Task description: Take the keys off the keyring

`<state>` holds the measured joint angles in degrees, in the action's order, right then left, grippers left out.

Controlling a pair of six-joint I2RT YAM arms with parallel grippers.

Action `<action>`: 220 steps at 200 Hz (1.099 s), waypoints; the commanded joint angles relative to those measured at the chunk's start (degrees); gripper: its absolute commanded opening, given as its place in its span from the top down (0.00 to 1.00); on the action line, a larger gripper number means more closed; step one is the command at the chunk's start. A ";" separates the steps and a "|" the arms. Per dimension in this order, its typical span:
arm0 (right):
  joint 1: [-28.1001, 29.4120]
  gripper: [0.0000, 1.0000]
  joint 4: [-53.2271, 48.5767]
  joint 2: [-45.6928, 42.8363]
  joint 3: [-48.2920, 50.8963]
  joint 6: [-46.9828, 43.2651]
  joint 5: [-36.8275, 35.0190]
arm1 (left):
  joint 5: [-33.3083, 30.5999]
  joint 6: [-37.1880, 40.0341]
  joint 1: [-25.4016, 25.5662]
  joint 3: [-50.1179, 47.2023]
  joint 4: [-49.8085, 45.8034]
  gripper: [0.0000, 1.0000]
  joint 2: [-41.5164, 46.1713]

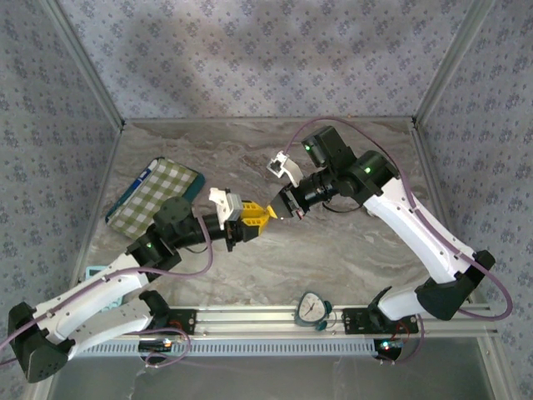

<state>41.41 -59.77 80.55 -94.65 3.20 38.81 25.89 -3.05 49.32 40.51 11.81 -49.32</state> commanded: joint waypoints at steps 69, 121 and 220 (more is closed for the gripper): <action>-0.33 1.00 0.56 -1.60 0.69 0.12 1.53 | -2.76 2.17 0.53 1.47 1.51 1.00 0.88; -2.08 1.00 0.83 -1.87 0.57 0.89 0.61 | -4.24 1.88 0.60 0.27 0.89 0.92 2.37; -1.08 1.00 0.66 -1.45 -0.17 0.94 -0.57 | -4.36 2.08 0.59 1.76 1.87 0.63 -0.72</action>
<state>39.79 -58.67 80.05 -94.00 3.51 38.70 21.74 -1.52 49.63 40.80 12.14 -49.21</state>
